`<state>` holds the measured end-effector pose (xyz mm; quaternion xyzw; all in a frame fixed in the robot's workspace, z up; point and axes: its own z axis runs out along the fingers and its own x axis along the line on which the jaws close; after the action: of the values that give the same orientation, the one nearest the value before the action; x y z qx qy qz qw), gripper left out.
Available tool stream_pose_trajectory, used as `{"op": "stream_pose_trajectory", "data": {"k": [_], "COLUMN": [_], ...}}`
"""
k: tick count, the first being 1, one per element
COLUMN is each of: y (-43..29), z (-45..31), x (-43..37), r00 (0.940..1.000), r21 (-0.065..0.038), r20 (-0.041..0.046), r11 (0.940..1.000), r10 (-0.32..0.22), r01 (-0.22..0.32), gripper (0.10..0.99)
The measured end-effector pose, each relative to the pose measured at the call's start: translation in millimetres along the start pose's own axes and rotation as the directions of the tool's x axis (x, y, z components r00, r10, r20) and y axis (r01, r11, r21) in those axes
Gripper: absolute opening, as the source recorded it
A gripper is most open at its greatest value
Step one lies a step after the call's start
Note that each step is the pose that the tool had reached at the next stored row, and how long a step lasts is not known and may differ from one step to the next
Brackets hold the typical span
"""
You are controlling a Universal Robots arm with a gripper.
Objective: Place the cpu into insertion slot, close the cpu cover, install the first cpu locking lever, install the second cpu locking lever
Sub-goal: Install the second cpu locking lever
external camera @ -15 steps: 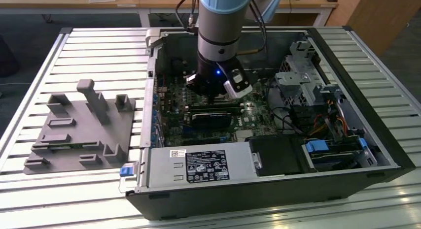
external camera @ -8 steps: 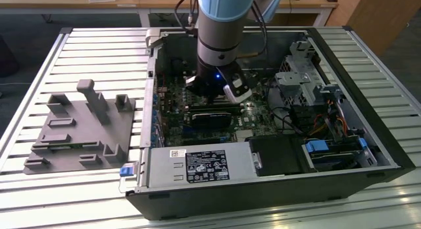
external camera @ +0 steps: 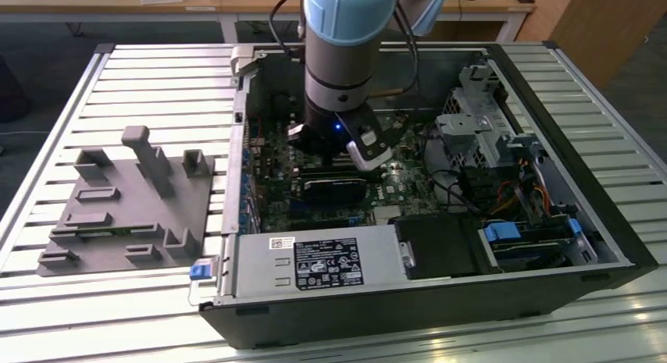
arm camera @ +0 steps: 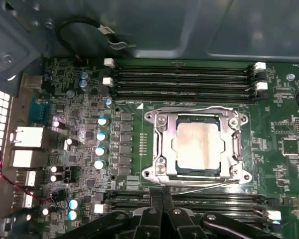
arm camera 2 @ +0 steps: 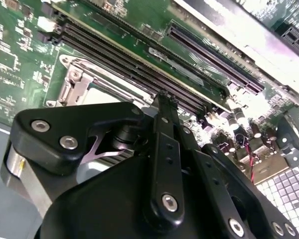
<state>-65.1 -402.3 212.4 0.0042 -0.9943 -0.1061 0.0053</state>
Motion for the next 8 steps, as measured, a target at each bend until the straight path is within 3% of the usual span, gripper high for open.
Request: {"op": "stream_pose_trajectory", "data": {"k": [4,8], "y": [-0.7,-1.8], "z": [3.5,8.2], "x": [2.5,3.2], "r00": [1.0000,1.0000], "r21": [-0.016,-0.022], "r20": [0.0001,0.0002], "r11": [0.9999,0.9998], "r10": [0.000,0.000], "r01": [0.000,0.000], "gripper": [0.106,0.106]}}
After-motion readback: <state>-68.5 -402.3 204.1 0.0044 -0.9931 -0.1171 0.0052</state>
